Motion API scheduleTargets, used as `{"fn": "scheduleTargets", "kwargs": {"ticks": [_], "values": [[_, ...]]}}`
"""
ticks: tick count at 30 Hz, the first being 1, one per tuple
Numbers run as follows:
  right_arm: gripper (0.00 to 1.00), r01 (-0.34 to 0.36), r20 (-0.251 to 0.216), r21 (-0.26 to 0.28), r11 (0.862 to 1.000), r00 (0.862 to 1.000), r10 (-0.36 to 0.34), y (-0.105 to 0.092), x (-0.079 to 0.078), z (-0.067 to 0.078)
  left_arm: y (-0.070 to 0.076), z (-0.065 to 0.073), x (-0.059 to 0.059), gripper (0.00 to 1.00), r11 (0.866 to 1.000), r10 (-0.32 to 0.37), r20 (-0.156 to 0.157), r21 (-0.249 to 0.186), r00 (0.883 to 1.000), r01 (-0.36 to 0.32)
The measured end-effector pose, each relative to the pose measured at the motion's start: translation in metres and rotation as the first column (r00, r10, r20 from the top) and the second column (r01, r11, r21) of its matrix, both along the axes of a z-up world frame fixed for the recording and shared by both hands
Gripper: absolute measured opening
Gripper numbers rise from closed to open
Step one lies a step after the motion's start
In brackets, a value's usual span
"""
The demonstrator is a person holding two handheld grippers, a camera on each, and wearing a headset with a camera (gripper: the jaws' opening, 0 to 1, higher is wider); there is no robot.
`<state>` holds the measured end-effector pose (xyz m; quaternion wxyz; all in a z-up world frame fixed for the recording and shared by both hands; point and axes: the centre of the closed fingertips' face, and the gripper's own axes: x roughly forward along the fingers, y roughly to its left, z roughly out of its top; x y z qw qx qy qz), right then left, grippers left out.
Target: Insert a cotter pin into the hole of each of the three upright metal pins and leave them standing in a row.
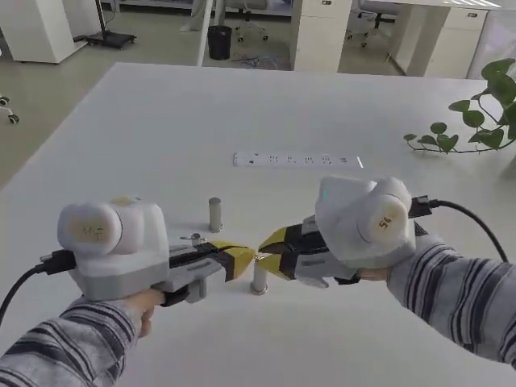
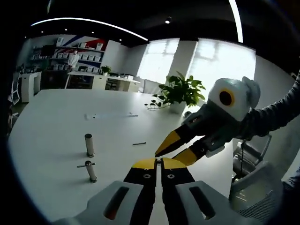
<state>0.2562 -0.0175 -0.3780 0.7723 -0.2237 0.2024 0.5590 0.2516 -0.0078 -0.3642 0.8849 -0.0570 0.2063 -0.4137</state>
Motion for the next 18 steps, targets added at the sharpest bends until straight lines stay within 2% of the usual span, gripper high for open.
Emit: {"fn": "scheduleTargets", "kwargs": {"ticks": [2, 4, 5, 6, 7, 8, 9, 11, 12, 13, 14, 15, 16, 18], "values": [[0.1, 0.018, -0.051, 0.034, 0.999, 0.999, -0.016, -0.002, -0.001, -0.001, 0.0, -0.001, -0.001, 0.0, 1.0, -0.019, 0.011, 0.01, 1.0, 0.018], [0.11, 0.046, -0.113, 0.071, 0.996, 0.993, -0.037, -0.003, -0.003, -0.003, 0.002, -0.003, -0.003, 0.0, 0.998, -0.04, 0.036, 0.042, 0.999, 0.038], [0.12, 0.043, -0.127, 0.08, 0.996, 0.991, -0.033, -0.003, -0.004, -0.003, 0.004, -0.005, -0.005, 0.0, 0.996, -0.056, 0.057, 0.066, 0.997, 0.052], [0.11, 0.06, -0.184, 0.117, 0.991, 0.982, -0.038, -0.004, -0.006, -0.003, 0.004, -0.006, -0.007, 0.0, 0.994, -0.075, 0.062, 0.08, 0.995, 0.07], [0.11, 0.052, -0.209, 0.138, 0.989, 0.978, -0.022, -0.003, -0.01, -0.003, 0.004, -0.009, -0.011, 0.0, 0.99, -0.108, 0.077, 0.104, 0.991, 0.1], [0.11, 0.055, -0.255, 0.163, 0.985, 0.967, -0.011, -0.003, -0.014, -0.004, 0.004, -0.01, -0.013, 0.0, 0.988, -0.117, 0.078, 0.112, 0.99, 0.108], [0.12, 0.059, -0.265, 0.171, 0.983, 0.964, -0.012, -0.003, -0.014, -0.004, 0.005, -0.012, -0.017, 0.0, 0.984, -0.139, 0.077, 0.122, 0.987, 0.129], [0.13, 0.052, -0.324, 0.189, 0.981, 0.946, 0.012, -0.004, -0.021, -0.008, 0.005, -0.014, -0.021, 0.0, 0.98, -0.16, 0.085, 0.136, 0.983, 0.148], [0.14, 0.059, -0.338, 0.202, 0.978, 0.941, 0.013, -0.004, -0.022, -0.008, 0.006, -0.014, -0.024, 0.0, 0.976, -0.181, 0.089, 0.14, 0.98, 0.167], [0.14, 0.056, -0.367, 0.213, 0.975, 0.93, 0.027, -0.004, -0.026, -0.01, 0.005, -0.013, -0.027, 0.0, 0.974, -0.195, 0.092, 0.132, 0.977, 0.182], [0.15, 0.062, -0.366, 0.217, 0.974, 0.93, 0.023, -0.005, -0.024, -0.011, 0.005, -0.012, -0.03, 0.0, 0.972, -0.209, 0.097, 0.133, 0.973, 0.195], [0.16, 0.055, -0.377, 0.229, 0.972, 0.925, 0.036, -0.006, -0.027, -0.012, 0.005, -0.012, -0.032, 0.0, 0.969, -0.219, 0.1, 0.142, 0.971, 0.204], [0.17, 0.05, -0.395, 0.242, 0.969, 0.917, 0.051, -0.005, -0.03, -0.011, 0.005, -0.012, -0.034, 0.0, 0.964, -0.237, 0.106, 0.153, 0.966, 0.219], [0.16, 0.034, -0.43, 0.277, 0.96, 0.898, 0.092, -0.003, -0.039, -0.009, 0.004, -0.01, -0.037, 0.0, 0.963, -0.249, 0.107, 0.136, 0.963, 0.234]]}}
